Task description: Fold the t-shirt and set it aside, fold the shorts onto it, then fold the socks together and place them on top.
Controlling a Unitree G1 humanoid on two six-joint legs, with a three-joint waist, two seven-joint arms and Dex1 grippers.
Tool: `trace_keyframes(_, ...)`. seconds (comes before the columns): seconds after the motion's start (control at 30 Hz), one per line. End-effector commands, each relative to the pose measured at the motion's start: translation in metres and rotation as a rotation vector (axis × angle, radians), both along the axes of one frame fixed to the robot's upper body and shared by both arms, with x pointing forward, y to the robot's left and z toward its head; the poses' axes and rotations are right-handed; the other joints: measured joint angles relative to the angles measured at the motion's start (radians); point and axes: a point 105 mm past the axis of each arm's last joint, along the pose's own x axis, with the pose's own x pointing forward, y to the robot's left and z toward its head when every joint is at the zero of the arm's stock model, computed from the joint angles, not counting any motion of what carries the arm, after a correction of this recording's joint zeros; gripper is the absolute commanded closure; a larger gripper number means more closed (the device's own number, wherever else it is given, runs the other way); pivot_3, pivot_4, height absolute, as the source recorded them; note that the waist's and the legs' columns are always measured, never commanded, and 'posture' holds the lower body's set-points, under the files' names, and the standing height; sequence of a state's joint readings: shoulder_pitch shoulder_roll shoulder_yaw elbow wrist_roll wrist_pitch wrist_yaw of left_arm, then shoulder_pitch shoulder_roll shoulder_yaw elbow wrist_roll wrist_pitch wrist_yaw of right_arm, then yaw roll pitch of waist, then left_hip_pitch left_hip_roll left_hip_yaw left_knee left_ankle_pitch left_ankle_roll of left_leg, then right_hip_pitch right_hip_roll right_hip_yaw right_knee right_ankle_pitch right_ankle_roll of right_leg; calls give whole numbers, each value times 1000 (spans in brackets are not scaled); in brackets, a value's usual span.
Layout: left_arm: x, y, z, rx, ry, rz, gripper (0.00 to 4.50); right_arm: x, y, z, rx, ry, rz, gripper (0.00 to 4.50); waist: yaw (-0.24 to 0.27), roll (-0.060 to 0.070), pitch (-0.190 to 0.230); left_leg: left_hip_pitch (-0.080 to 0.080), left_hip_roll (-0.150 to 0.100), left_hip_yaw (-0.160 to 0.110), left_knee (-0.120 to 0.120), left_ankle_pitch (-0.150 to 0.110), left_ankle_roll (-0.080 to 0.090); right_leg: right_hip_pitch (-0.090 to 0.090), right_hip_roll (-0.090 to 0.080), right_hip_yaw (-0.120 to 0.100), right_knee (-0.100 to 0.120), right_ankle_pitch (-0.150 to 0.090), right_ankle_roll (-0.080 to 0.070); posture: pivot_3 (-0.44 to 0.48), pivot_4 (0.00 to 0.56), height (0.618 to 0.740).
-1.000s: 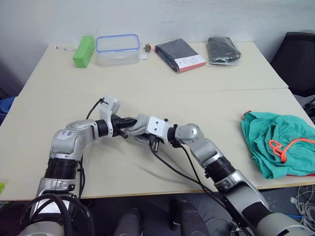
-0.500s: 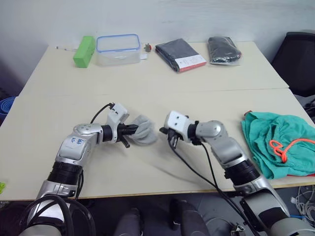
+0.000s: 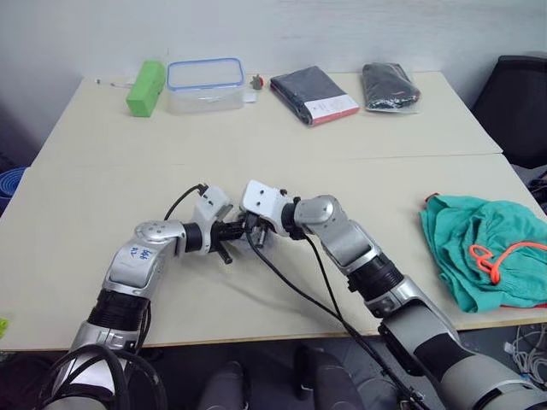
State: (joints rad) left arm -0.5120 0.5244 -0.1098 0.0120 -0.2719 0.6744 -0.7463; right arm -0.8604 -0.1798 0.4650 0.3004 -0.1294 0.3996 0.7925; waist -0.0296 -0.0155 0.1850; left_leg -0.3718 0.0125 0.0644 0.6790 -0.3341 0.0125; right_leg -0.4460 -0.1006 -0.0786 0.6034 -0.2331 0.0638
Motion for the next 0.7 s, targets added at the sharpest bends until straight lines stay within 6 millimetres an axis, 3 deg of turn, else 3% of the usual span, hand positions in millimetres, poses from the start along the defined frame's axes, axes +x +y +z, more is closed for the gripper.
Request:
trace_keyframes(0.03,-4,9,-7,15,28,21,4455,-8,0,-3,-14,-4,44,4500,0,0,0,0,0,0,-1,0,0,0,0,0,0,0,0,0,150,740)
trace_keyframes(0.3,9,31,6,-5,-17,120,4455,-31,-7,-10,-12,23,119,4500,0,0,0,2,2,0,-3,0,-2,0,3,-1,-1,0,0,0,150,740)
trace_keyframes(0.57,17,16,5,14,-38,75,4455,-38,-23,-23,-85,41,140,4500,2,0,0,3,2,0,0,-1,1,0,3,-1,1,0,-1,0,150,740)
trace_keyframes(0.7,13,12,1,20,-32,52,4455,-39,-32,-12,10,71,104,4500,4,0,0,2,2,0,0,-1,1,0,3,-1,1,0,-1,0,150,740)
